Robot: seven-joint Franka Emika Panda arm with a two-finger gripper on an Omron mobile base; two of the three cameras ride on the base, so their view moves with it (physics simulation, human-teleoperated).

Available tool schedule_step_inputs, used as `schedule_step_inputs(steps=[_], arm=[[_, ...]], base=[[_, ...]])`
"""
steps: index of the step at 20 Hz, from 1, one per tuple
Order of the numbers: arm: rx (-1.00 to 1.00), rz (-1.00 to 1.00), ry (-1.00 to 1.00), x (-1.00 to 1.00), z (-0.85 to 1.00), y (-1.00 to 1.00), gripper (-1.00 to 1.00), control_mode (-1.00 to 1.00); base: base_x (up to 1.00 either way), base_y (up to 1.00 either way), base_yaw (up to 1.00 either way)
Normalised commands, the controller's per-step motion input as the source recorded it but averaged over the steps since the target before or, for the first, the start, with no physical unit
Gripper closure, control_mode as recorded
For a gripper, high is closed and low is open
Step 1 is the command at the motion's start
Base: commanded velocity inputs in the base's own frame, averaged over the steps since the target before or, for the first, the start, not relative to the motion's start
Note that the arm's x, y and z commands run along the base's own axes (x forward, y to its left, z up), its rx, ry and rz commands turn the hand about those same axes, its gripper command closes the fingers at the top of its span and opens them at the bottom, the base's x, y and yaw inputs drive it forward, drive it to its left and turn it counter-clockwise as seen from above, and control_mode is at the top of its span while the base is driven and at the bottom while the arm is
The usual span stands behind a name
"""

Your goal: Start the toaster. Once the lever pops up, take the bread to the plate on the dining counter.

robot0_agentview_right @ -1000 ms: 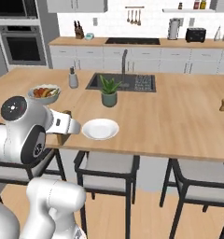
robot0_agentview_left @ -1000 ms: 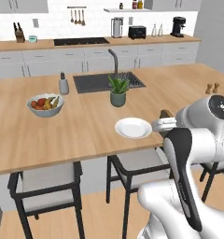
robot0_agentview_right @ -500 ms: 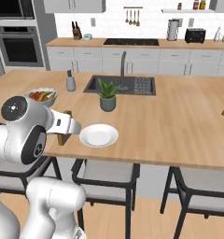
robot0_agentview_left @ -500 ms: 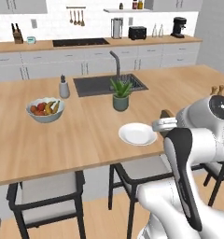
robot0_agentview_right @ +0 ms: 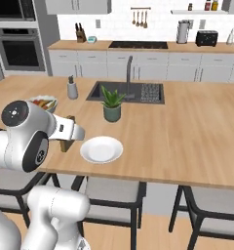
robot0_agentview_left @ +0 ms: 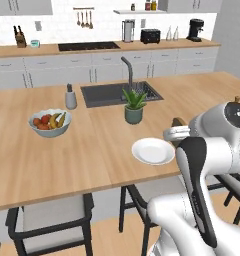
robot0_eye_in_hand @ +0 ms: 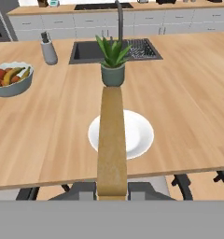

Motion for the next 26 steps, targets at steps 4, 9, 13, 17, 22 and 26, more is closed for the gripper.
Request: schedule_step_inputs(steps=[4,9,13,17,22,26], arm=[[0.00,0.00,0.00,0.00,0.00,0.00,1.00,1.00],[0.00,0.00,0.00,0.00,0.00,0.00,1.00,1.00],[0.00,0.00,0.00,0.00,0.00,0.00,1.00,1.00],[0.00,0.00,0.00,0.00,0.00,0.00,1.00,1.00],[0.00,0.01,0.00,0.11,-0.15,-0.11,1.00,-1.00],[0.00,0.04,0.00,0.37,-0.44,-0.23,1.00,-1.00]], base=[[0.31,0.00,0.00],[0.16,-0.02,0.08],[0.14,-0.04,0.11],[0.09,-0.03,0.05],[0.01,0.00,0.00],[0.00,0.00,0.00]])
